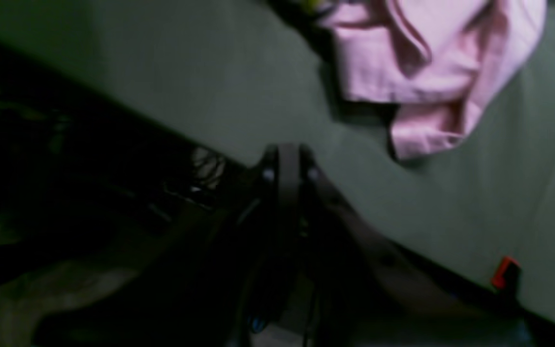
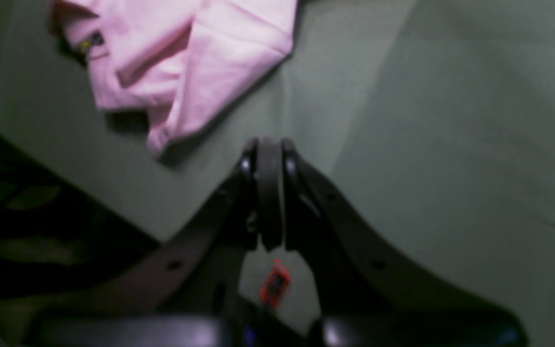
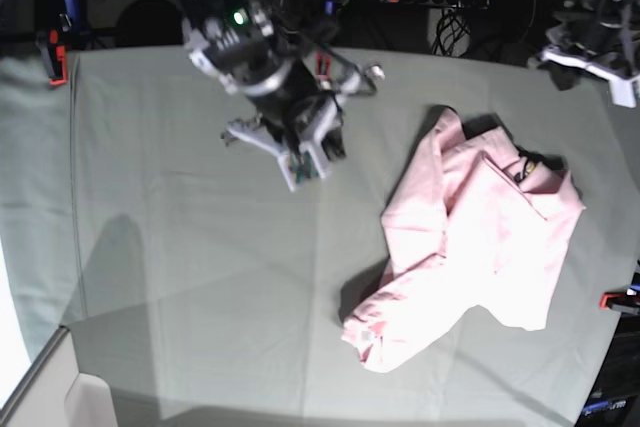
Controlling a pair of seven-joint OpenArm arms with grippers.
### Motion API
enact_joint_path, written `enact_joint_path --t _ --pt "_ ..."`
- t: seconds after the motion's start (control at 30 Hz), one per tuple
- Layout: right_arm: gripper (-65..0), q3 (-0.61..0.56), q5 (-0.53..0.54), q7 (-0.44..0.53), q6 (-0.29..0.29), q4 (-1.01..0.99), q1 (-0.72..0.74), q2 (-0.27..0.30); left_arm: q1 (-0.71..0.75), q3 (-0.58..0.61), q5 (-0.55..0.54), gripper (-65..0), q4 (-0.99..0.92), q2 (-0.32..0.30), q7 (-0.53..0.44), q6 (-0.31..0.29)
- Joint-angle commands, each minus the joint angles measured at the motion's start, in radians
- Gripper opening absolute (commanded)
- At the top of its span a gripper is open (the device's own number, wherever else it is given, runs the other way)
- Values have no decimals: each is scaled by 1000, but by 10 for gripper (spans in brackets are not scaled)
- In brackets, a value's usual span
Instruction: Layout the t-shirt on the table in an organized manner, then fold the t-shirt properly
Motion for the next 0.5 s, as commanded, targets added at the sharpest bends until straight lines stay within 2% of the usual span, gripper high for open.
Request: enact_joint_path --t 0.0,0.13,0.23,0.3,0.33,0.37,0.47 --pt "-650 -5 4 10 -1 8 27 -27 6 -11 -7 -648 20 -7 -10 -2" --pt "-650 -8 4 -23 -1 -55 89 -99 6 -17 -7 -599 20 -12 -9 -2" --pt "-602 -11 6 -23 -1 -114 124 -120 5 -16 -7 -454 20 -7 -9 -2" --pt "-543 -30 9 -21 -1 -141 135 -122 3 -16 -7 -351 20 -6 -9 -2" --pt "-517 -45 9 -23 1 -149 138 -122 3 -16 -7 -320 20 -6 -9 -2" --pt "-486 -57 9 -23 1 -157 139 -122 3 -16 -7 -304 20 -6 -9 -2" --pt "-392 -73 9 -18 2 -183 158 -122 2 -13 -7 -312 20 -6 -9 -2"
